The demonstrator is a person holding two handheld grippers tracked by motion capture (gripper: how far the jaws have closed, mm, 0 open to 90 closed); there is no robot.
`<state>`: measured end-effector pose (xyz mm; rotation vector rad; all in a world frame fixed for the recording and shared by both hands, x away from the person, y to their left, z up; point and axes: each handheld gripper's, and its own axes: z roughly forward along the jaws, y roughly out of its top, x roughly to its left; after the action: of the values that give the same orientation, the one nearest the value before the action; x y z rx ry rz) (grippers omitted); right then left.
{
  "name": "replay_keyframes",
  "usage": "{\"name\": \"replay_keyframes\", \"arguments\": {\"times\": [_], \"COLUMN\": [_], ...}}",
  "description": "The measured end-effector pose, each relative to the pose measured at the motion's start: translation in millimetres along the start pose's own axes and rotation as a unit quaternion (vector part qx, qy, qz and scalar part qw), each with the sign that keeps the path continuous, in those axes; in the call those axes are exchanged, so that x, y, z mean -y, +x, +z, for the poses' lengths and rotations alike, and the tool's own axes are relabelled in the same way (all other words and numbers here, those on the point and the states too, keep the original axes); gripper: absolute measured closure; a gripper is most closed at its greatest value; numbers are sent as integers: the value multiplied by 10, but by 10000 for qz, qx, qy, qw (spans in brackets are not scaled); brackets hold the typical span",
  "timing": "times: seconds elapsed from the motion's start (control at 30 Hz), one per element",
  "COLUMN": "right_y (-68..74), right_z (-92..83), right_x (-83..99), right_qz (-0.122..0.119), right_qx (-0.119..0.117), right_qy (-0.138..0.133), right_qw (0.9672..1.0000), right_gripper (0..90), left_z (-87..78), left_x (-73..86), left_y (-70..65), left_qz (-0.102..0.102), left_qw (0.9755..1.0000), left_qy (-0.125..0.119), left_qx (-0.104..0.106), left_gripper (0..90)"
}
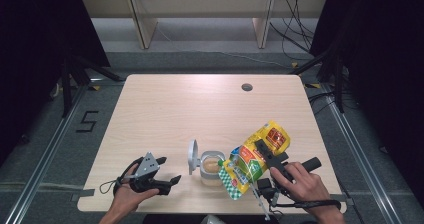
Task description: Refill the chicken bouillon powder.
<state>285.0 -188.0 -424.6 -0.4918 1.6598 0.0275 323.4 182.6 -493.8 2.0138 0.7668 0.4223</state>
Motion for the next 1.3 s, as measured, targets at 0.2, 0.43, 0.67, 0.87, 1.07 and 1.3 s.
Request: {"name": "replay_keyframes", "arguments": {"times": [0.2,0.43,0.67,0.87,1.07,1.3], "right_y": [2,24,39,84,126,151], "right_z": [23,45,56,83,109,121], "right_x": [21,28,36,56,74,107], "right_qz": [46,205,466,770,946,1391], "right_qx": [-110,-106,-195,-299,-386,-532], "right_qy": [-86,-338,-407,-508,-571,-746], "right_qw": [9999,9992,9979,9953,9931,9860], "right_gripper": [536,540,543,547,552,561], "left_z": [-1,-2,-9,-4,3,-8], "left_x": [2,3,-1,0,5,-2], "left_y": [-9,-5,10,5,-11,8], "left_qz": [-56,-33,52,56,-87,59], "left_qw": [10000,10000,10000,10000,9999,10000], "left_qy": [1,-11,29,10,-49,30], "left_qx": [-17,-28,-29,-19,-4,-27], "left_gripper": [183,183,184,183,184,185]}}
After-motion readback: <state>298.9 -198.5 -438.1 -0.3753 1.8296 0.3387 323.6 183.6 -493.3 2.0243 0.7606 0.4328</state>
